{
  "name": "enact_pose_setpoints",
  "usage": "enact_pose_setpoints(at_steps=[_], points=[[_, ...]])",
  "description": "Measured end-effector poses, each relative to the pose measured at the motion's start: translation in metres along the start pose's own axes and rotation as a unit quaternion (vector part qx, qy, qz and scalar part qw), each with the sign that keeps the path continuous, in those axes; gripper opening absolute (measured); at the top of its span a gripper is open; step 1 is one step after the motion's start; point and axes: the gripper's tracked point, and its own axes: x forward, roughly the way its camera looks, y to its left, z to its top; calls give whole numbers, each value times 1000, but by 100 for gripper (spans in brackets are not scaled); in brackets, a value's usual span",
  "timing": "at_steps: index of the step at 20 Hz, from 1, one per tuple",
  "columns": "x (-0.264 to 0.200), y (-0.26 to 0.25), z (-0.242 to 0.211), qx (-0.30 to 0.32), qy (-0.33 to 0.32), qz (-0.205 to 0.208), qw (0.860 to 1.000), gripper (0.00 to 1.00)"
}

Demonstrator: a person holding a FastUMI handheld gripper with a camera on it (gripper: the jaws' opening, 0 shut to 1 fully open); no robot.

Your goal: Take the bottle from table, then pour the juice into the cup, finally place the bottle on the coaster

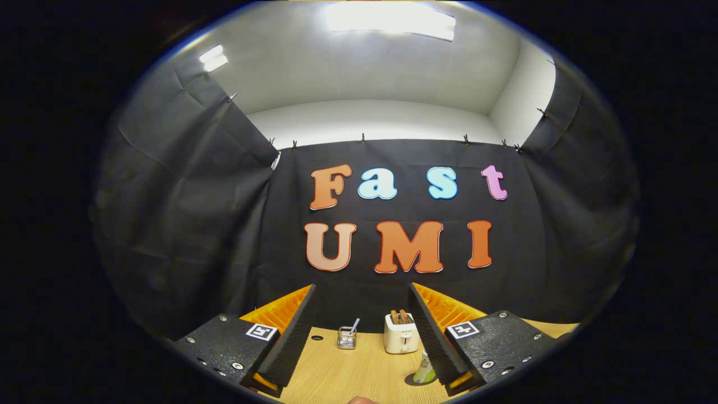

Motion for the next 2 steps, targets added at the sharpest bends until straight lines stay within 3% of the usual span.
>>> enact_pose_setpoints(at_steps=[2], points=[[1, -1, 1, -2, -1, 0, 1000, 94]])
